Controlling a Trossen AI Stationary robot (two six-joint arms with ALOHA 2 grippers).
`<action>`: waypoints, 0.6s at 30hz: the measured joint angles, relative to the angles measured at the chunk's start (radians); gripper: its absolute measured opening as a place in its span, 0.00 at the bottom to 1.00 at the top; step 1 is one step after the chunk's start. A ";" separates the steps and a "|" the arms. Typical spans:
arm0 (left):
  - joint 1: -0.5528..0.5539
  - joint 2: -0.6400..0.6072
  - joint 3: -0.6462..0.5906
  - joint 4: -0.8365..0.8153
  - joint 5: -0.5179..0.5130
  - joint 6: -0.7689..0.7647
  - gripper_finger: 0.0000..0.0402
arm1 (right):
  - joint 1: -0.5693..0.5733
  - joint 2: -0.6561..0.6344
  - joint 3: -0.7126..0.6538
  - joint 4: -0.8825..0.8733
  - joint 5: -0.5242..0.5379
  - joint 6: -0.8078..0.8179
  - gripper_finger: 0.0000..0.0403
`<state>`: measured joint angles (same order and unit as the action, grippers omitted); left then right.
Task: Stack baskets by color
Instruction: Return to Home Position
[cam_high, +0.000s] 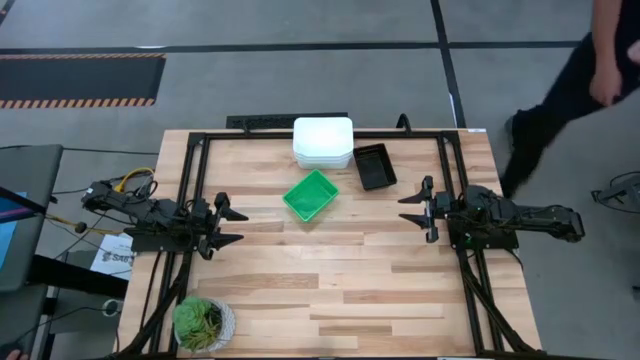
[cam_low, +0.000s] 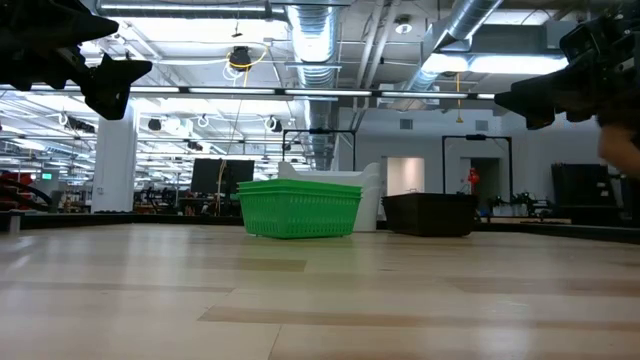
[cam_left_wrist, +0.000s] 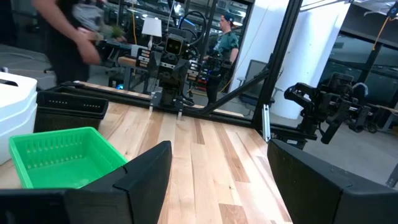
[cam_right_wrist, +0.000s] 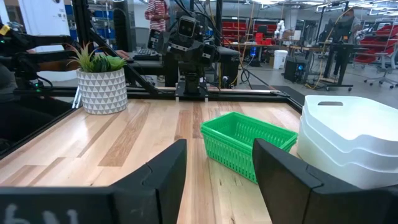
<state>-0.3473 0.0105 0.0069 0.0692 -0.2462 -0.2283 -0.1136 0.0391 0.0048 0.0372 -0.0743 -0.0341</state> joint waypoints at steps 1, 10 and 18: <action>0.000 0.000 0.000 0.000 0.000 0.000 0.64 | 0.000 0.000 0.000 0.000 0.000 0.000 0.51; 0.000 0.000 0.000 0.000 0.000 0.000 0.64 | 0.000 0.000 0.000 0.000 0.000 0.000 0.52; 0.000 0.000 0.000 0.000 0.000 0.000 0.64 | 0.000 0.000 0.000 0.000 0.000 0.000 0.51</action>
<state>-0.3473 0.0105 0.0067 0.0692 -0.2462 -0.2283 -0.1139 0.0391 0.0048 0.0372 -0.0746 -0.0341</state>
